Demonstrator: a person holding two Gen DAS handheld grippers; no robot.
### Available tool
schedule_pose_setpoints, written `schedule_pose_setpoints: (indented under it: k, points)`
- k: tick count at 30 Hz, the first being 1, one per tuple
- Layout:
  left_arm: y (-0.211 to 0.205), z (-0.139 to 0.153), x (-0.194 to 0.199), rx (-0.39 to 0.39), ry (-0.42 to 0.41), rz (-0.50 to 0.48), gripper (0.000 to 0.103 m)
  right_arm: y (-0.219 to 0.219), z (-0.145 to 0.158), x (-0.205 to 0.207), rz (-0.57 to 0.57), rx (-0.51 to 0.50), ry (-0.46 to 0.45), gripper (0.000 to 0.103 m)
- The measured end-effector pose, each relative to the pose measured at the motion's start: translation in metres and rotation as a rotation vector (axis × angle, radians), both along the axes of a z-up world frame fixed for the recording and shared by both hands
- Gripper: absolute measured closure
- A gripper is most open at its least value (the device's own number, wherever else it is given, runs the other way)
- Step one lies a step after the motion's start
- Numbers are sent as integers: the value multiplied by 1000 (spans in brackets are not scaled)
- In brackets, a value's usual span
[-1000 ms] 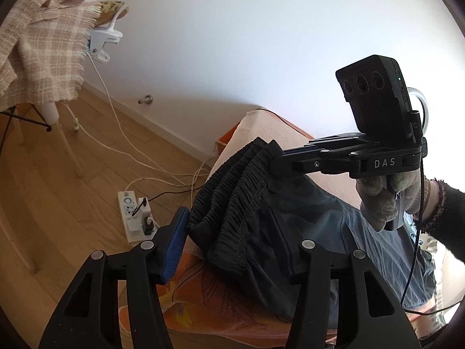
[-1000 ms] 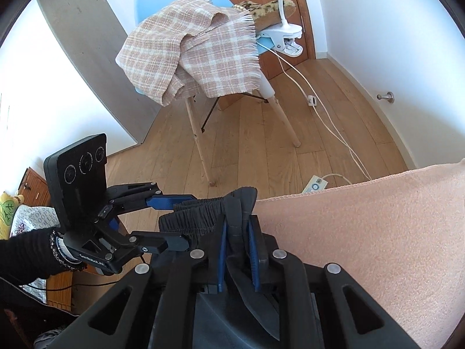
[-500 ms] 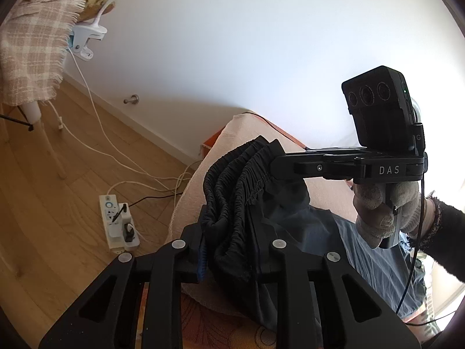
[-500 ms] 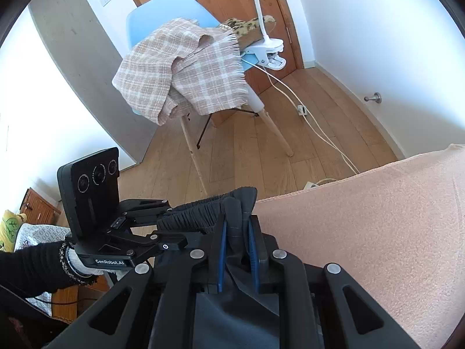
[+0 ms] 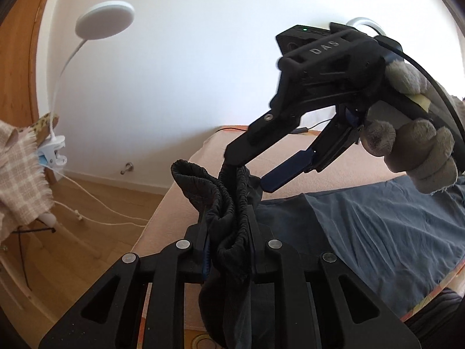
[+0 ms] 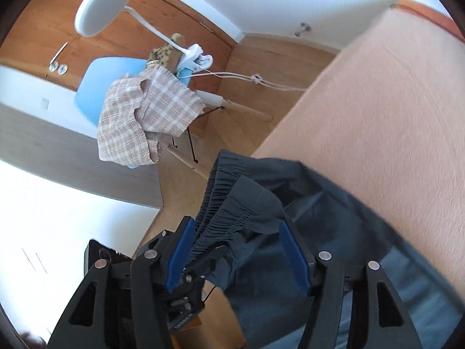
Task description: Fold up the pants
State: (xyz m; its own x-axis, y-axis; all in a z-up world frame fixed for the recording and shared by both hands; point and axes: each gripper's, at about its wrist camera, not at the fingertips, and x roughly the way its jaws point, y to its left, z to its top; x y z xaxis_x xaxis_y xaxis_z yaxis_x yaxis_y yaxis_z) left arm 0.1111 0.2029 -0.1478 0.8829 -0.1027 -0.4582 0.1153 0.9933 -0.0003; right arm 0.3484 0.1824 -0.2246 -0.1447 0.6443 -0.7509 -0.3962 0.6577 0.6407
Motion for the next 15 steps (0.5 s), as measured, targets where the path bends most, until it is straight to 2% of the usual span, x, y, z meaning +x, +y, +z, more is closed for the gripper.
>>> schedule_pose_setpoints:
  k: [4, 7, 9, 11, 13, 15]
  points:
    - [-38, -3, -4, 78, -2, -55, 86, -14, -6, -10, -66, 19, 78, 38]
    - [-62, -5, -3, 114, 1, -101, 86, -25, -4, -17, -87, -50, 49, 38]
    - [-77, -6, -5, 108, 7, -133, 86, -35, -6, -22, -94, -113, 33, 39]
    - [-89, -7, -4, 104, 14, -160, 86, -48, -9, -26, -122, -149, 27, 53]
    - [-97, -7, -5, 89, 19, -180, 86, -66, -13, -26, -166, -150, 25, 72]
    - [-101, -6, -5, 71, 29, -192, 85, -84, -16, -25, -214, -124, 24, 82]
